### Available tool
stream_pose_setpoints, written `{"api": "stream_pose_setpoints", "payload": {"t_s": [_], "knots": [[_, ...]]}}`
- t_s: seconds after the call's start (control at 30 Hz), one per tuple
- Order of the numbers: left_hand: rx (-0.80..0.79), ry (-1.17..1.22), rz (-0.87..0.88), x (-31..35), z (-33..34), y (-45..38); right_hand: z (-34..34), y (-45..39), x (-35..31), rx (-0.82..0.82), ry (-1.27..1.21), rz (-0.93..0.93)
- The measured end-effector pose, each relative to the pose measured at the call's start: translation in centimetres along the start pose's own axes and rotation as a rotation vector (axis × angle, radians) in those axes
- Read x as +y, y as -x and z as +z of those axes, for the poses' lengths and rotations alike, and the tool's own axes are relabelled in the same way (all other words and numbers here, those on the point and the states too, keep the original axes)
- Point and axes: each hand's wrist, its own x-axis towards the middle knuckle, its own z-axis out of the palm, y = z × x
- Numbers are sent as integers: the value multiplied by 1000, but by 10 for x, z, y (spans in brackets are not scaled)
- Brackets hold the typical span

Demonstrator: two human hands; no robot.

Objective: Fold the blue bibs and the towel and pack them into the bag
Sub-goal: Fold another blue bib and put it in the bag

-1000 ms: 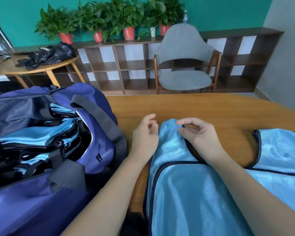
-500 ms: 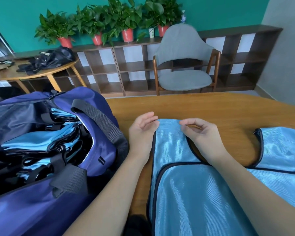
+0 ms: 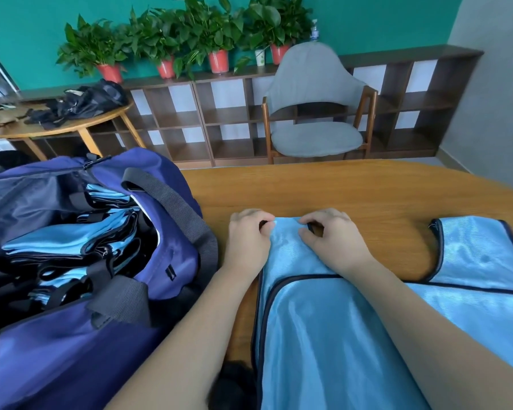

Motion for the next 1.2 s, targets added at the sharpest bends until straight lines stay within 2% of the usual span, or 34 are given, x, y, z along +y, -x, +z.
{"api": "stream_pose_setpoints", "payload": {"t_s": [0.13,0.3,0.47,0.6,0.7,0.77,1.03,1.2], "knots": [[34,63,101,15,-8,11,-9,8,-6,6,-16,-19],[-273,227,71,38,-32,37,-67,37,7,-40,112,-38],[-588,37,19,58,-60,53,-137,91,46,-98,214,-3],[-682,-103,-12,67,-72,58,-192,131,89,-138,377,88],[-693,-175,-56,69,-78,61,-217,152,118,-194,556,180],[-662,-181,-70,67,-79,65,-224,159,130,-212,555,214],[-496,-149,-59,71,-81,80,-221,162,142,-106,273,306],[-427,-83,-63,78,-91,84,-227,169,128,-31,62,280]]}}
